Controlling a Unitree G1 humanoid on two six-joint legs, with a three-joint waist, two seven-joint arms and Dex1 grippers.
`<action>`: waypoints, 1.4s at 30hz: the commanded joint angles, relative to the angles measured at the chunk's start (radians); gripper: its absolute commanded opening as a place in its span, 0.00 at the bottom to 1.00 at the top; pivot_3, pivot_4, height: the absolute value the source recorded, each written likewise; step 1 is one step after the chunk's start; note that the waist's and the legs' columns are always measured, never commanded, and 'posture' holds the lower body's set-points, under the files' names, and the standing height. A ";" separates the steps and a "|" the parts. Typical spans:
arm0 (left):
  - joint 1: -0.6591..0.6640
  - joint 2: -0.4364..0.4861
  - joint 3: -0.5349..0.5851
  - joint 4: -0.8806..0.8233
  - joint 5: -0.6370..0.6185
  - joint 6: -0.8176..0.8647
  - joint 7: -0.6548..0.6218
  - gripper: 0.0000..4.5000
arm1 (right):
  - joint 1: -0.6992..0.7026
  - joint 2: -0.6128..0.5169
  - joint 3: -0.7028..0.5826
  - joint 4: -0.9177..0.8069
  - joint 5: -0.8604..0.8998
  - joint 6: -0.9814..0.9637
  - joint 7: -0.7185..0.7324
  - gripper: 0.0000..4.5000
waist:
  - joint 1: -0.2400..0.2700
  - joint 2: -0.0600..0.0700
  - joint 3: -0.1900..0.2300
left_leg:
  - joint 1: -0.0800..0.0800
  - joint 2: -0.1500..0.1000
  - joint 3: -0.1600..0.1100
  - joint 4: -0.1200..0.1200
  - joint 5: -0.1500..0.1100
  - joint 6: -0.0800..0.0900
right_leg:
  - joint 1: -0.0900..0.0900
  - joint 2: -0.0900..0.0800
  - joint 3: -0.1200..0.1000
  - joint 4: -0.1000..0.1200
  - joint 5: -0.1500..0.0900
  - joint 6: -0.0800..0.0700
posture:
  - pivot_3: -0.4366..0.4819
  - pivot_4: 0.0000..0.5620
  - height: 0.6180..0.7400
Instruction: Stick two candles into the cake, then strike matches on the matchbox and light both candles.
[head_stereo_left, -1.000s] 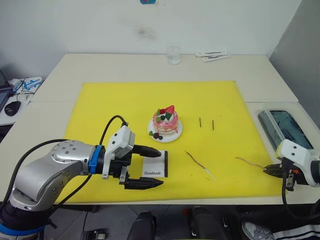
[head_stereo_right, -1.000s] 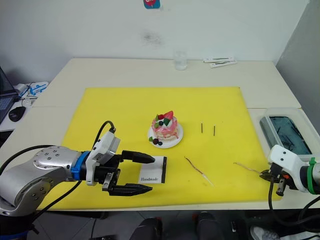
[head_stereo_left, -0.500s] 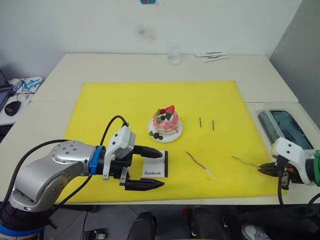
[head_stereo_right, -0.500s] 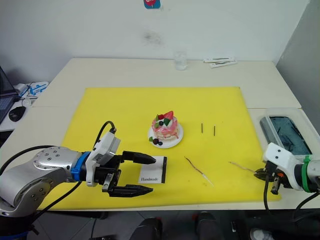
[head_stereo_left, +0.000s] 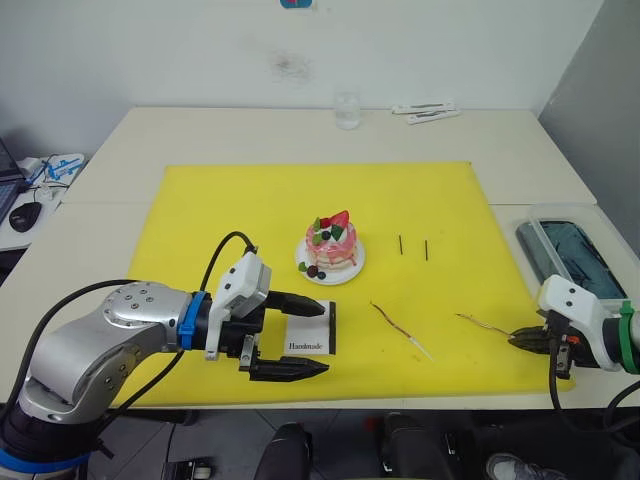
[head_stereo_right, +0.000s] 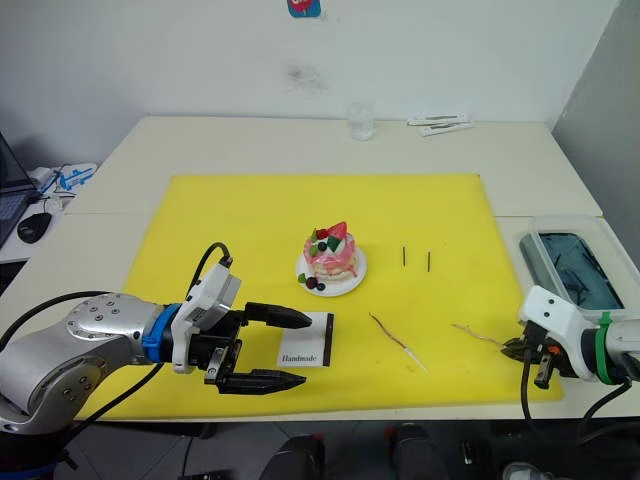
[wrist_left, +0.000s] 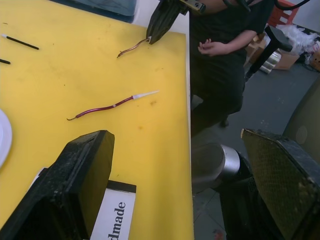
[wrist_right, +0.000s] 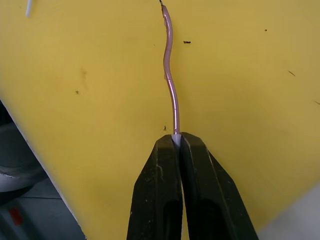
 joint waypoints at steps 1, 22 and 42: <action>-0.006 0.000 0.003 -0.002 -0.003 -0.009 0.001 1.00 | -0.029 0.010 0.006 -0.016 0.005 0.003 -0.018 0.01 | 0.000 0.000 0.000 | 0.000 0.000 0.000 0.000 0.000 0.000 | 0.000 0.000 0.000 0.000 0.000 0.000 | 0.48 0.27 1.00; -0.020 -0.015 -0.024 0.005 0.015 -0.019 0.008 1.00 | -0.360 -0.017 0.279 -0.062 0.007 0.270 -0.101 0.62 | 0.000 0.000 0.000 | 0.000 0.000 0.000 0.001 0.000 0.000 | 0.001 0.000 0.000 0.000 0.000 0.000 | 0.48 0.27 1.00; -0.002 -0.034 -0.031 -0.009 0.013 -0.024 0.040 1.00 | -0.491 -0.003 0.406 0.021 -0.011 0.315 -0.101 0.00 | 0.000 0.000 0.000 | 0.000 0.000 0.000 0.000 0.000 0.000 | -0.001 0.000 0.000 0.000 0.000 0.000 | 0.48 0.27 1.00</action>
